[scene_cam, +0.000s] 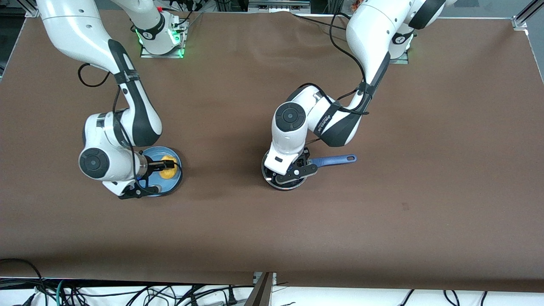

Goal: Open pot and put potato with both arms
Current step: 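Lift the lid with the left gripper while the right gripper grasps the potato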

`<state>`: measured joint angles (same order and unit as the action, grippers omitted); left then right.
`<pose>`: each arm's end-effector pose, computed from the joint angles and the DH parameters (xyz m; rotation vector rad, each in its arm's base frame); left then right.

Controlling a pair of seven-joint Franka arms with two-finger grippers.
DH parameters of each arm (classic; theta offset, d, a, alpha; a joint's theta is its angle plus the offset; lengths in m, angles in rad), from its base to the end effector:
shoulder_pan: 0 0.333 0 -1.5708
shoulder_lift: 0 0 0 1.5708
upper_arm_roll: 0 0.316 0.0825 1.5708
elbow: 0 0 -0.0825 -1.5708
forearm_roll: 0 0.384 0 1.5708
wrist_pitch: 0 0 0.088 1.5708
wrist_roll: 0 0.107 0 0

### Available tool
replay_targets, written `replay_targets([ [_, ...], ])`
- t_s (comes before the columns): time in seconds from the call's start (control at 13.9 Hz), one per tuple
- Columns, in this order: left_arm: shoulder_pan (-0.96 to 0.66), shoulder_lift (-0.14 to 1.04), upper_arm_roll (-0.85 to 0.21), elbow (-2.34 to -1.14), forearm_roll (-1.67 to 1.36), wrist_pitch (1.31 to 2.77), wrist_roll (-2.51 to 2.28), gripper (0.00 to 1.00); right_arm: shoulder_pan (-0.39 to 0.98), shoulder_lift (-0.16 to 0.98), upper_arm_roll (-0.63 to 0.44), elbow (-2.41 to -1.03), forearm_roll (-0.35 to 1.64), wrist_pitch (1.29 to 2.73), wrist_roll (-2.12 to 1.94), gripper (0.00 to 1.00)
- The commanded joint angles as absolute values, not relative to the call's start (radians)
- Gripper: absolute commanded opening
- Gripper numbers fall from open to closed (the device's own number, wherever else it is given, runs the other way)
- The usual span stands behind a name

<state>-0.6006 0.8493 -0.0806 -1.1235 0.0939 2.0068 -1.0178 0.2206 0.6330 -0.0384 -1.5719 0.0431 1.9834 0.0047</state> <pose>0.6128 -0.4649 0.3027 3.0889 0.5094 0.0680 0.6618 0.1280 0.2545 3.1057 0.2502 -0.3461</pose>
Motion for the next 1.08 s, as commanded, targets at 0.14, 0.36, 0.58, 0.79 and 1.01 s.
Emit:
replay_targets([
  [0.14, -0.525, 0.75, -0.081, -1.13, 0.112, 1.965, -0.907, 0.41, 0.222, 0.626, -0.038, -1.666, 0.061, 2.075, 0.018, 0.99],
  [0.36, -0.409, 0.636, -0.084, -1.259, 0.063, 1.965, -0.681, 0.42, 0.221, 0.627, -0.038, -1.684, 0.063, 2.092, 0.018, 0.94],
  [0.58, -0.266, 0.52, -0.075, -1.414, 0.009, 1.968, -0.375, 0.42, 0.219, 0.632, -0.038, -1.684, 0.063, 2.092, 0.018, 0.73],
  [0.79, -0.195, 0.462, -0.007, -1.509, 0.008, 1.97, -0.131, 0.42, 0.216, 0.63, -0.038, -1.675, 0.106, 2.082, 0.017, 0.51],
  [1.01, -0.134, 0.419, 0.054, -1.626, -0.005, 2.002, 0.072, 0.42, 0.219, 0.62, -0.038, -1.661, 0.124, 2.074, 0.009, 0.41],
])
